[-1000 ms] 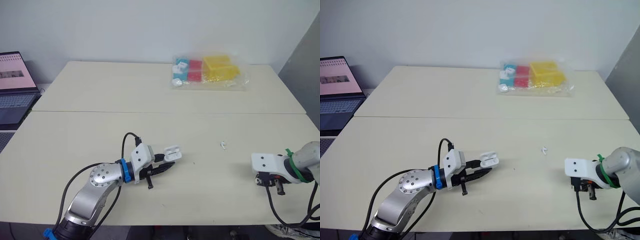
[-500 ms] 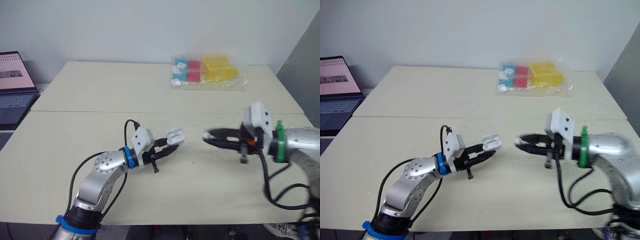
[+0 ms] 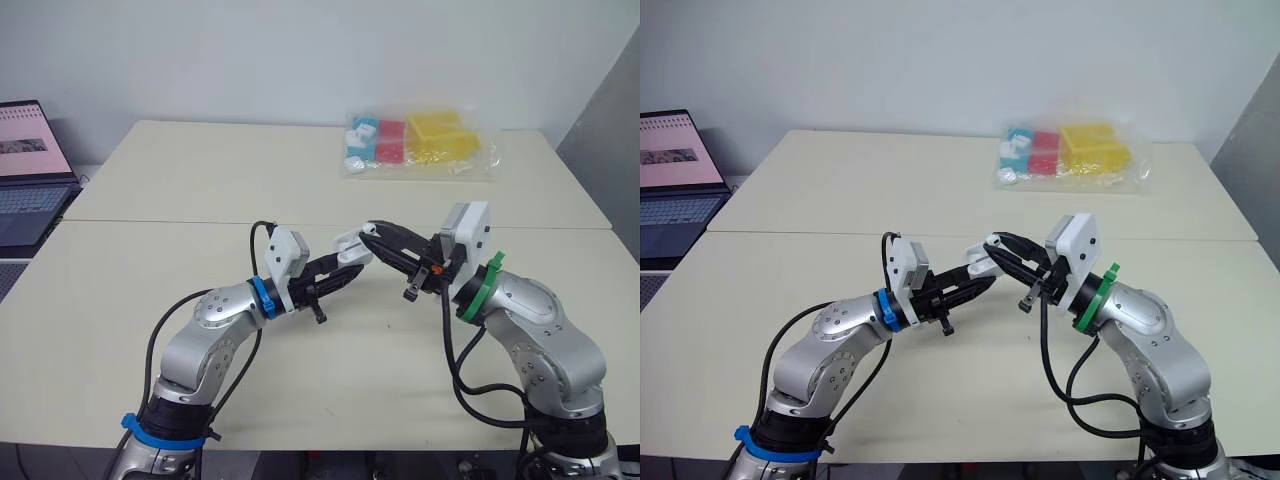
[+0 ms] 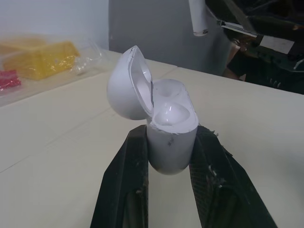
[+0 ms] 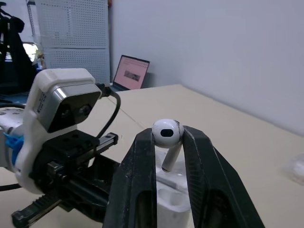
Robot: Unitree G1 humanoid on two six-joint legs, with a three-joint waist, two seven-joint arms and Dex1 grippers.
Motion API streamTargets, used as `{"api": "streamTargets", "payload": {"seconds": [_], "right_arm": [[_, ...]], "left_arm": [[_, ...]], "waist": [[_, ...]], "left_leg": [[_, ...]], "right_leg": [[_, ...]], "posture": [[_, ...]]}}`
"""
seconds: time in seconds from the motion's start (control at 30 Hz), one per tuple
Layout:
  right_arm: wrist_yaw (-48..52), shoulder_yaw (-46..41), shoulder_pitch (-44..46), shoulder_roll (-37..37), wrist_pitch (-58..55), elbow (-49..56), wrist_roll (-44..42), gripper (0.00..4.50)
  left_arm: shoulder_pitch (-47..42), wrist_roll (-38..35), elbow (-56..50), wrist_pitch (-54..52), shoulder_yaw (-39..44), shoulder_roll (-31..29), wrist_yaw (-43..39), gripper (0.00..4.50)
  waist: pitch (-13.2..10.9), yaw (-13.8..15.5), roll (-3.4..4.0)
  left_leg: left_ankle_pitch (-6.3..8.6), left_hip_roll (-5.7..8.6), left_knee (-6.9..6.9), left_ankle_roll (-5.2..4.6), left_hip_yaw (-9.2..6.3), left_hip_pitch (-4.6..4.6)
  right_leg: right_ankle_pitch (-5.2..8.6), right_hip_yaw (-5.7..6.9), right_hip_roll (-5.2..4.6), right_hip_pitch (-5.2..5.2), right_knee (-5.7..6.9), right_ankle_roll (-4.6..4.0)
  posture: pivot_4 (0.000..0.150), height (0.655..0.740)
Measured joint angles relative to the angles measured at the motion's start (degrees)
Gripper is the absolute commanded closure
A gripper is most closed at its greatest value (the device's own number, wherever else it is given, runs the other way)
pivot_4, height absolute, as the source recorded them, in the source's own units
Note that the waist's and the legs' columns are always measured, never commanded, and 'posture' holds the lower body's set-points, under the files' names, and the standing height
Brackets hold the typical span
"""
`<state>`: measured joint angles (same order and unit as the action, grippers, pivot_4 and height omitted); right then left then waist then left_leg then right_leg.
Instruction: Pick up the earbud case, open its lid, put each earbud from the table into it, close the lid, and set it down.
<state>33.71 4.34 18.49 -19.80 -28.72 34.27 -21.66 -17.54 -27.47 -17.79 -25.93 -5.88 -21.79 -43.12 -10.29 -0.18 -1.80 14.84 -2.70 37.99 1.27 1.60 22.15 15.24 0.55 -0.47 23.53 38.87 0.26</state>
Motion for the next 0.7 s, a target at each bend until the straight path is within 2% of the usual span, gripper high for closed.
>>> {"api": "streamTargets", "payload": {"seconds": [0.23,0.7], "right_arm": [[-0.05,2.59,-1.80,0.70,6.56,-5.29,3.43,4.07],[0.95,3.69,-2.87,0.24,10.84,-7.85,4.70,4.07]], "left_arm": [[-0.85,-0.86,-0.30,-0.97,0.38,-0.54,-0.07,3.71],[-0.78,-1.53,-1.79,-2.43,0.45,-1.55,-0.12,3.71]], "waist": [[0.00,0.01,0.00],[0.00,0.01,0.00]], "left_leg": [[0.00,-0.01,-0.02,0.00,0.04,0.00],[0.00,-0.01,-0.03,0.00,0.03,-0.01]], "right_leg": [[0.01,-0.05,0.01,0.00,-0.03,-0.02],[0.02,-0.04,0.00,0.00,-0.03,-0.03]], "posture": [[0.150,0.7400],[0.150,0.7400]]}}
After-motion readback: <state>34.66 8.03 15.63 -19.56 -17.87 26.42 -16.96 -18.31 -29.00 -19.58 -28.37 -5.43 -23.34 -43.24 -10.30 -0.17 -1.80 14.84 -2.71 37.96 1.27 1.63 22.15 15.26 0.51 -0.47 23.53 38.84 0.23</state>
